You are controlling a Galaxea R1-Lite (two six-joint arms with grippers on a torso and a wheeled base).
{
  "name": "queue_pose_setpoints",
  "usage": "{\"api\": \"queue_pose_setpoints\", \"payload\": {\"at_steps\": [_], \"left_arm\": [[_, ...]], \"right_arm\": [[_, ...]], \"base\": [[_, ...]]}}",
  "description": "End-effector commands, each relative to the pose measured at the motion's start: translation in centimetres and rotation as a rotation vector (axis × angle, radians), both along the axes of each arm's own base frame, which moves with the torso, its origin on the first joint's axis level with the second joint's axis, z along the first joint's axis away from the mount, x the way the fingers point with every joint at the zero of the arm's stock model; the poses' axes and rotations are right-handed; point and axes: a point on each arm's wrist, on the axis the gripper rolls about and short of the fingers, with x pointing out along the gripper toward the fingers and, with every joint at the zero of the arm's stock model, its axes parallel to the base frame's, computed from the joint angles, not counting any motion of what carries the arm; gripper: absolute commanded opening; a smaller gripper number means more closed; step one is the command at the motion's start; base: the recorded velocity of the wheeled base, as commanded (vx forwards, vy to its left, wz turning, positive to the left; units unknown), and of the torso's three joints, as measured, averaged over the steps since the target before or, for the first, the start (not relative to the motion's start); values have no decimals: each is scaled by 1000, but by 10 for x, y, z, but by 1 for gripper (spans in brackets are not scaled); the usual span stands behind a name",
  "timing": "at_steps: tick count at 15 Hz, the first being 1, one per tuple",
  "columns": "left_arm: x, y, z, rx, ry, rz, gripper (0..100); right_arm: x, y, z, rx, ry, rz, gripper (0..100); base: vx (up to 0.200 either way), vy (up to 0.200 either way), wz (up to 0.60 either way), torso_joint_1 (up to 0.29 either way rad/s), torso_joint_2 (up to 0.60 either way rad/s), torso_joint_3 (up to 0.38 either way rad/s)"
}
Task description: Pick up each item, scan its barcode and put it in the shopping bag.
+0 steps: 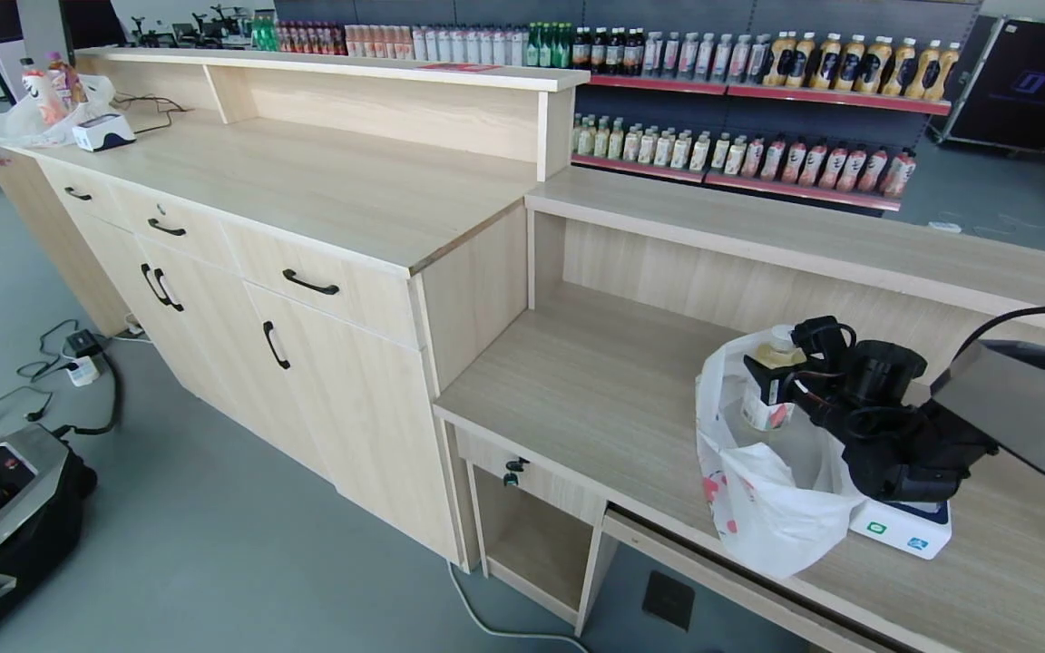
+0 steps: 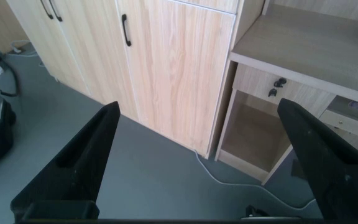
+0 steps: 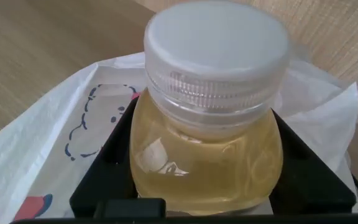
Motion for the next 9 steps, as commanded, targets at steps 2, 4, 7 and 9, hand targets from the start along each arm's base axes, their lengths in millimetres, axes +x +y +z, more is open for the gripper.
{"api": "queue_pose_setpoints", "payload": {"at_steps": [2, 4, 7, 9], "left_arm": [[0, 0, 0, 0, 0, 0, 100], [0, 0, 0, 0, 0, 0, 100], [0, 0, 0, 0, 0, -2, 100], [0, 0, 0, 0, 0, 0, 100]], "right_arm": [[8, 3, -15, 4, 12, 7, 0], [12, 8, -18, 23, 10, 19, 0], [10, 10, -24, 21, 27, 25, 0], [10, 10, -20, 22, 21, 24, 100]], "base": [[0, 0, 0, 0, 0, 0], [0, 0, 0, 0, 0, 0], [0, 0, 0, 0, 0, 0], [0, 0, 0, 0, 0, 0]]}}
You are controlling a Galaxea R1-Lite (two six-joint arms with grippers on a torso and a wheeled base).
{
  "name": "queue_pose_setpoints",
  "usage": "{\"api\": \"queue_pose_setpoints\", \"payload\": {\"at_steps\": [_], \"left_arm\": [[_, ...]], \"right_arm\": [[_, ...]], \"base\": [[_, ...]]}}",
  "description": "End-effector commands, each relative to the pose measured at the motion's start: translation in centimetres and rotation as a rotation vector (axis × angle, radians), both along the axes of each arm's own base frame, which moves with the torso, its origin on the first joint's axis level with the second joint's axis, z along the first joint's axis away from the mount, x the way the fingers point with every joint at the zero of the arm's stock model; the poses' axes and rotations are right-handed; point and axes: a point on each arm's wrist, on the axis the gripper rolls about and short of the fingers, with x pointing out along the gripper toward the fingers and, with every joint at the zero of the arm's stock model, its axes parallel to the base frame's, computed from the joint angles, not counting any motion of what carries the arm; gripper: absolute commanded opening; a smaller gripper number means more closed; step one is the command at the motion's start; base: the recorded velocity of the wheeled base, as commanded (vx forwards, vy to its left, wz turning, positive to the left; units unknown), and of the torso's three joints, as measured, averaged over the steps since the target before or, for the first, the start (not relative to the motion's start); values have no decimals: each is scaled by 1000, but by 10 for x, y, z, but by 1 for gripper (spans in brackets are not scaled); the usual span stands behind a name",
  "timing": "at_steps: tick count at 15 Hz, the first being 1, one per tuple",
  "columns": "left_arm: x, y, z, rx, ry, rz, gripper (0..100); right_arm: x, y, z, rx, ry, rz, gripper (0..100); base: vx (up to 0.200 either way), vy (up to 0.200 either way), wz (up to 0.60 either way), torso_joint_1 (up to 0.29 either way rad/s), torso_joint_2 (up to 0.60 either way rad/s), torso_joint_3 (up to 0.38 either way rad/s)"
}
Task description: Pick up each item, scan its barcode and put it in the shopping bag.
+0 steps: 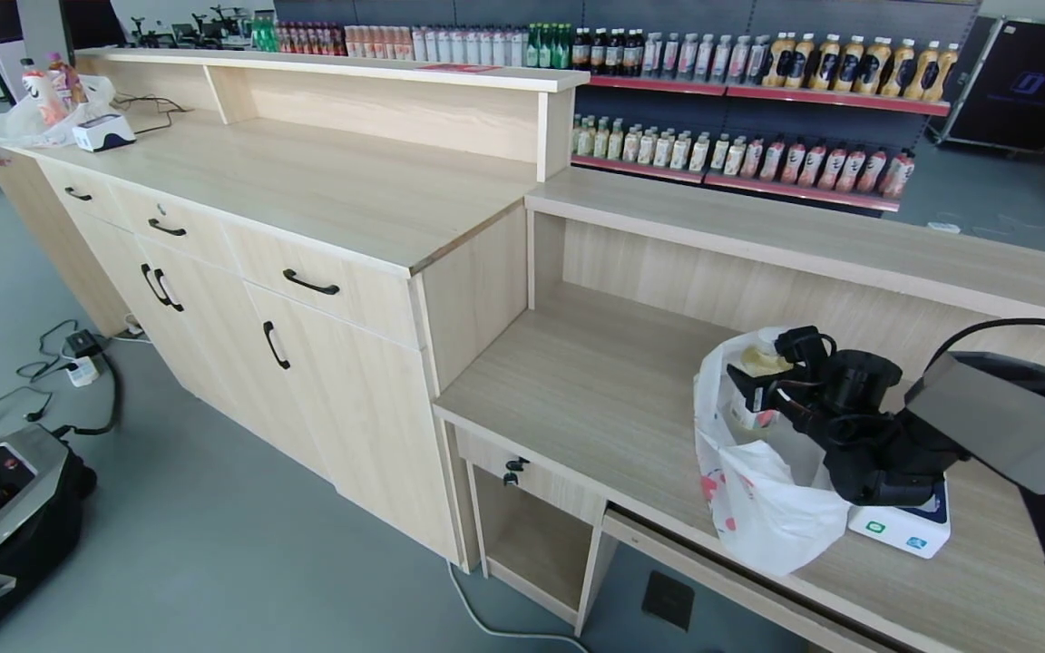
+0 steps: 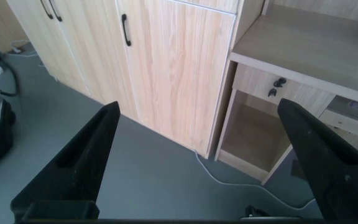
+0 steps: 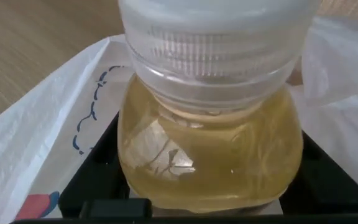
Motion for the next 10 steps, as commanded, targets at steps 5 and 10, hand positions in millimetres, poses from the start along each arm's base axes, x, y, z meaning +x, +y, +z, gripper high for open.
{"api": "queue_pose_setpoints", "payload": {"at_steps": [5, 10], "left_arm": [[0, 0, 0, 0, 0, -1, 100], [0, 0, 0, 0, 0, 0, 100]], "right_arm": [[-25, -3, 73, 0, -106, -9, 100], [-146, -11, 140, -14, 10, -46, 100]], "base": [[0, 0, 0, 0, 0, 0], [0, 0, 0, 0, 0, 0]]}}
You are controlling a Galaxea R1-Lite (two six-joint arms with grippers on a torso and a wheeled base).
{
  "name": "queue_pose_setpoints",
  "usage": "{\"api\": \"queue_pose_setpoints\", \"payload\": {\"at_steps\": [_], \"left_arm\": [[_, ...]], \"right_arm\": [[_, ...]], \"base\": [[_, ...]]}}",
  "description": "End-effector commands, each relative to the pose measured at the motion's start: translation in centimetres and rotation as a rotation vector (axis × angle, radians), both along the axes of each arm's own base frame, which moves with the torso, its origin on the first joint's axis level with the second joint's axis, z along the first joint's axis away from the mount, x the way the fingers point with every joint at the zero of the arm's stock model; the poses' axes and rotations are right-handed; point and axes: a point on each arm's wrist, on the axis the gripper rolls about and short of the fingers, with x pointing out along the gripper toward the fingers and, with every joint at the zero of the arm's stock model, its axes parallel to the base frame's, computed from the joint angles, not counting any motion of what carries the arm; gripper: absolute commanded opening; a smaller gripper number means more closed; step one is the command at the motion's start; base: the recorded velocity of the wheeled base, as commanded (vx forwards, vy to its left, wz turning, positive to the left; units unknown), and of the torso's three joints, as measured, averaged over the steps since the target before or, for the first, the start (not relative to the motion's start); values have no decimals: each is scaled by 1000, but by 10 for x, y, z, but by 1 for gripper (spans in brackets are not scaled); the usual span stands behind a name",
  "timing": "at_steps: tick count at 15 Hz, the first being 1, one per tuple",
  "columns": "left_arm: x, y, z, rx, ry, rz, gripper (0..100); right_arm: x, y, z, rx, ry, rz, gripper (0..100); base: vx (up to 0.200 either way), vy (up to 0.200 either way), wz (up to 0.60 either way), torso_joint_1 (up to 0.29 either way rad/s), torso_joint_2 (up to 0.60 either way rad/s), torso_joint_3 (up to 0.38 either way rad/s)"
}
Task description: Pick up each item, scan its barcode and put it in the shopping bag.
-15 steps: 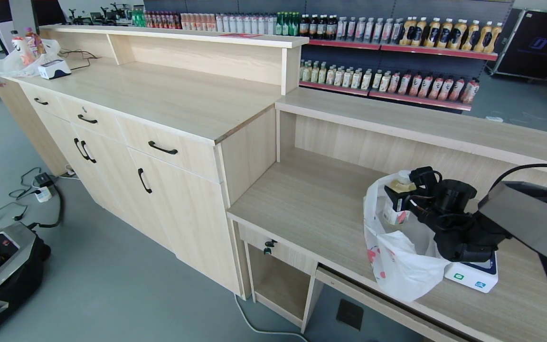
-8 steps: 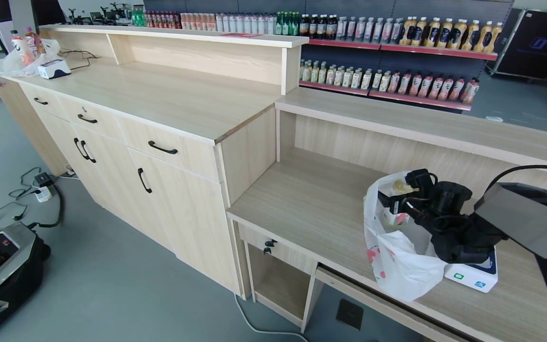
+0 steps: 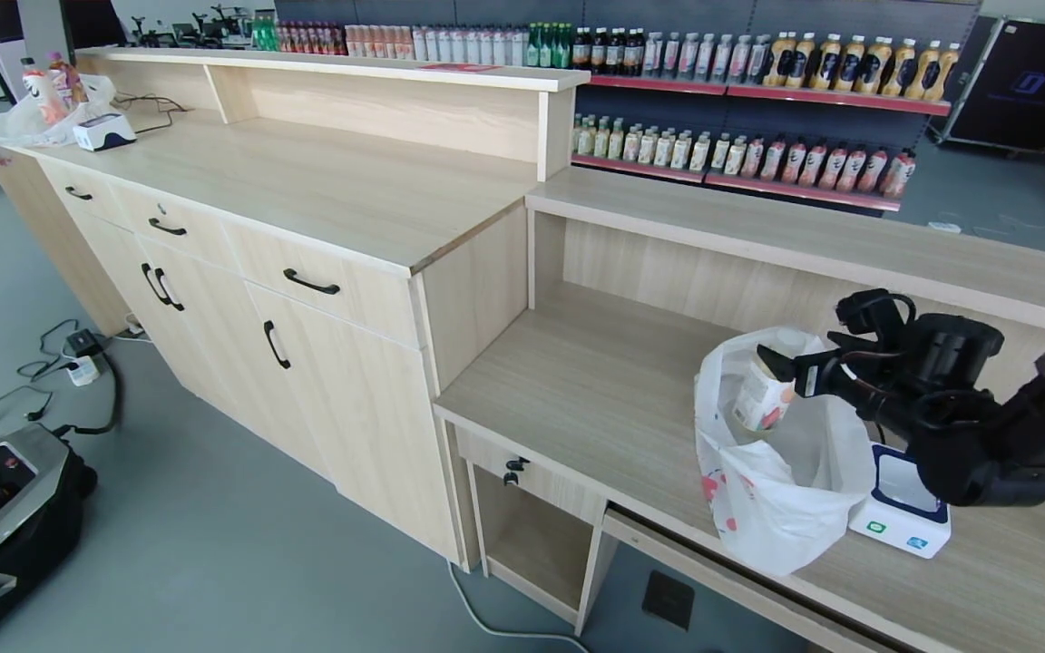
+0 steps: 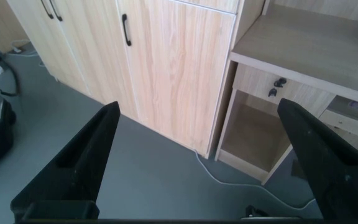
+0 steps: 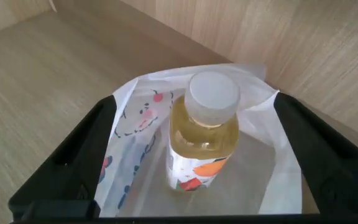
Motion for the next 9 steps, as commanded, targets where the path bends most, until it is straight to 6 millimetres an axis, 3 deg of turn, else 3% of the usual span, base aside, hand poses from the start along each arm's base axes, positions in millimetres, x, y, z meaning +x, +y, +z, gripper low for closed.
{"api": "queue_pose_setpoints", "payload": {"at_steps": [1, 4, 5, 6, 7, 9], "left_arm": [[0, 0, 0, 0, 0, 0, 100], [0, 0, 0, 0, 0, 0, 100], [0, 0, 0, 0, 0, 0, 100], [0, 0, 0, 0, 0, 0, 100], [0, 0, 0, 0, 0, 0, 100], [0, 0, 0, 0, 0, 0, 100]], "right_arm": [[-97, -10, 70, -28, -3, -47, 100], [-162, -35, 99, -200, -28, -176, 100], [-170, -39, 103, -233, -37, -199, 100], [-190, -55, 112, -311, -49, -341, 100], [-206, -64, 115, -334, -30, -496, 100], [-218, -76, 122, -335, 16, -664, 100]], "base": [[0, 0, 0, 0, 0, 0], [0, 0, 0, 0, 0, 0], [0, 0, 0, 0, 0, 0], [0, 0, 0, 0, 0, 0], [0, 0, -600, -51, 51, 56], [0, 0, -600, -159, 320, 151]]}}
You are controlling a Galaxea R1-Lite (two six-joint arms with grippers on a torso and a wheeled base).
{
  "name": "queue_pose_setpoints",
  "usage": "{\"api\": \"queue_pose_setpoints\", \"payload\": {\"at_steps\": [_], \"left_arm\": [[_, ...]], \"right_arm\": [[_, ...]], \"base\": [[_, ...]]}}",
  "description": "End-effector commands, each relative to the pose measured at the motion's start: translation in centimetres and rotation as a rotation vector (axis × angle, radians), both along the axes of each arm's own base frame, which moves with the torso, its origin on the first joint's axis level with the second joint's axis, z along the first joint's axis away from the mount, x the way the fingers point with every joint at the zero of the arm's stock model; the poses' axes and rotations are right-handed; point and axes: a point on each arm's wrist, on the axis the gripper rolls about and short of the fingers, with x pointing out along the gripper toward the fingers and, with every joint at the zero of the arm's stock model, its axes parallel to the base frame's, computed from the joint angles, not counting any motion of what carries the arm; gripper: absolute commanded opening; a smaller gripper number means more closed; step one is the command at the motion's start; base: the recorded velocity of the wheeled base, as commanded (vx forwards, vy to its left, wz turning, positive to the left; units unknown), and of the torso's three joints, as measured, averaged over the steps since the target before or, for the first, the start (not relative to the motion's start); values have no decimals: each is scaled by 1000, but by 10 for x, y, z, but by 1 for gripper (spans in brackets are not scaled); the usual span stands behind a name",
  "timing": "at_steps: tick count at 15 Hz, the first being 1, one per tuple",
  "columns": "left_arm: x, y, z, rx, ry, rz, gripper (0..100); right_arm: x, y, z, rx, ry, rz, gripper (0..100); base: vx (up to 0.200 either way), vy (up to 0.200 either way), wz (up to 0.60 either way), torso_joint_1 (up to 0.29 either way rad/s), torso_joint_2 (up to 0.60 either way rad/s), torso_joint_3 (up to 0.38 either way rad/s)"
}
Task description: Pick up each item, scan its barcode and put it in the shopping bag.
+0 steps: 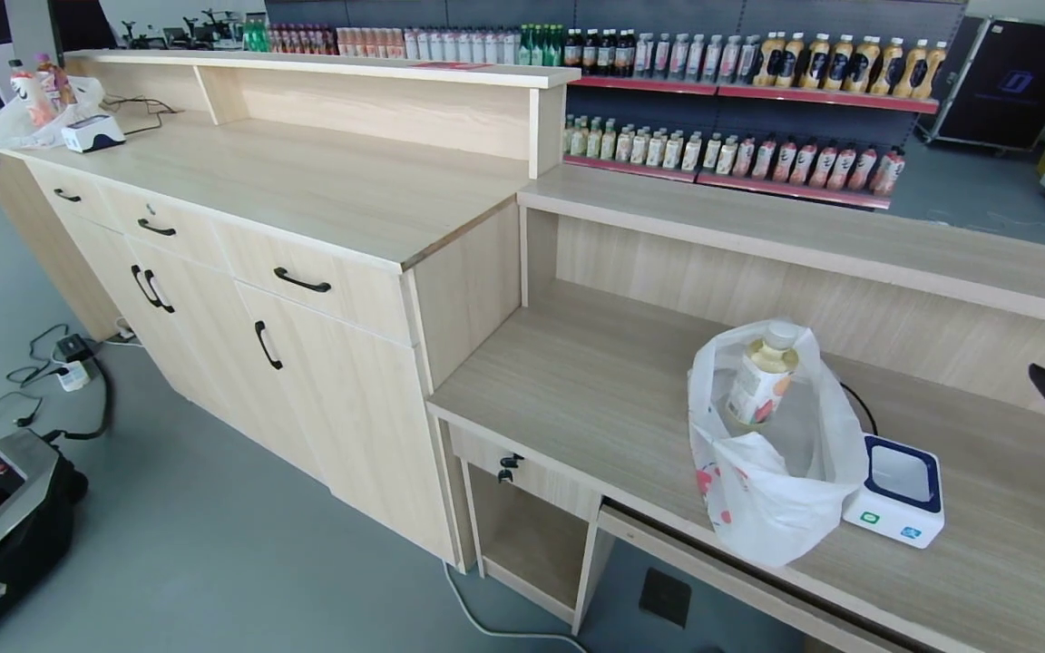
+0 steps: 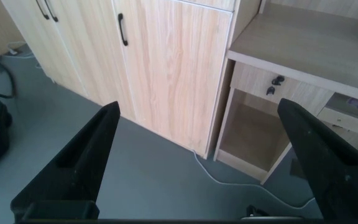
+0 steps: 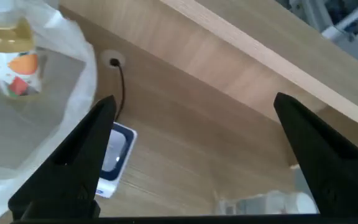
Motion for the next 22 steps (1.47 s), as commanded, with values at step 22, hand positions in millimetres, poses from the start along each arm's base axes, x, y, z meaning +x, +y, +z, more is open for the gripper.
{"api": "queue_pose_setpoints", "payload": {"at_steps": [22], "left_arm": [[0, 0, 0, 0, 0, 0, 100]], "right_arm": [[70, -87, -123, 233, 68, 265, 100]], "base": [[0, 0, -245, -9, 22, 10]]}}
